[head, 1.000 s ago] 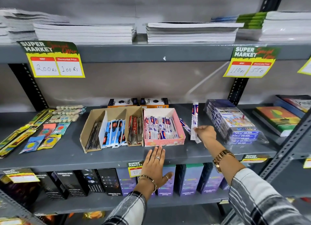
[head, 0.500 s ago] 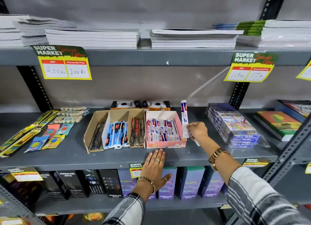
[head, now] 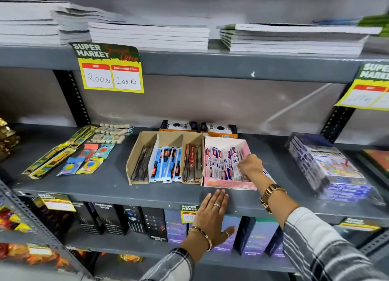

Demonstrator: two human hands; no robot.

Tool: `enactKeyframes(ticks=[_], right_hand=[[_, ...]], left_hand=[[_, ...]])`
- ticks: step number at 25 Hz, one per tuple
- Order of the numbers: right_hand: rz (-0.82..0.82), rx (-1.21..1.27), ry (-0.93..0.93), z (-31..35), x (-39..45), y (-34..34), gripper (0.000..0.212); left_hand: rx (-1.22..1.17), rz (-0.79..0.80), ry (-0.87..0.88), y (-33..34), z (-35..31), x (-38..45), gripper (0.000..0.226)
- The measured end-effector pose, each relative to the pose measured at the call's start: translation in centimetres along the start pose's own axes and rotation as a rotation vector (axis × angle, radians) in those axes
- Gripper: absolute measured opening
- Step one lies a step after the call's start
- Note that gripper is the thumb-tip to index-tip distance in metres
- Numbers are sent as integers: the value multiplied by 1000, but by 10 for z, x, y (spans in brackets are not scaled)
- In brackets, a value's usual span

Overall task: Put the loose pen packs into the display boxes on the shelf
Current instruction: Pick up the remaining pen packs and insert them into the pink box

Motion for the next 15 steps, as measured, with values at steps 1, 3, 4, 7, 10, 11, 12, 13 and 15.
enactKeyframes(ticks=[1, 3, 4, 7, 10, 11, 12, 13, 15], right_hand=[[1, -11, 4, 1, 1, 4, 24], [-9, -24, 2, 2, 0, 8, 22], [-21, -28, -7, 3, 0, 9, 21], [-33, -57, -47, 4, -2, 11, 22], [-52, -62, -74, 5, -1, 10, 22], [-71, -55, -78, 5, -2, 7, 21], [-90, -59, -93, 7, -2, 3, 18], [-114, -67, -125, 10, -4, -1, 14], [-186, -66, -194, 16, -9, -13, 13]], left_hand=[[8, -16, -24, -2, 2, 0, 85], [21, -41, -58, -3, 7, 1, 88], [42, -18, -53, 0, 6, 2, 87], [119, -99, -16, -4, 5, 2, 85], [72, -92, -10, 1, 5, 1, 85], [60, -109, 0, 0, 3, 2, 84], [49, -116, 5, -2, 2, 3, 84], [35, -97, 3, -4, 1, 3, 84], [32, -114, 13, -9, -1, 2, 84]])
Point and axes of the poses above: each hand's wrist, its own x-axis towards the middle knuckle, its own y-axis out of the palm, z = x × y, the point moved 9 cm from there along x, towards the middle knuckle, and after that the axes turned 9 degrees about -x, right-handed, at the moved point
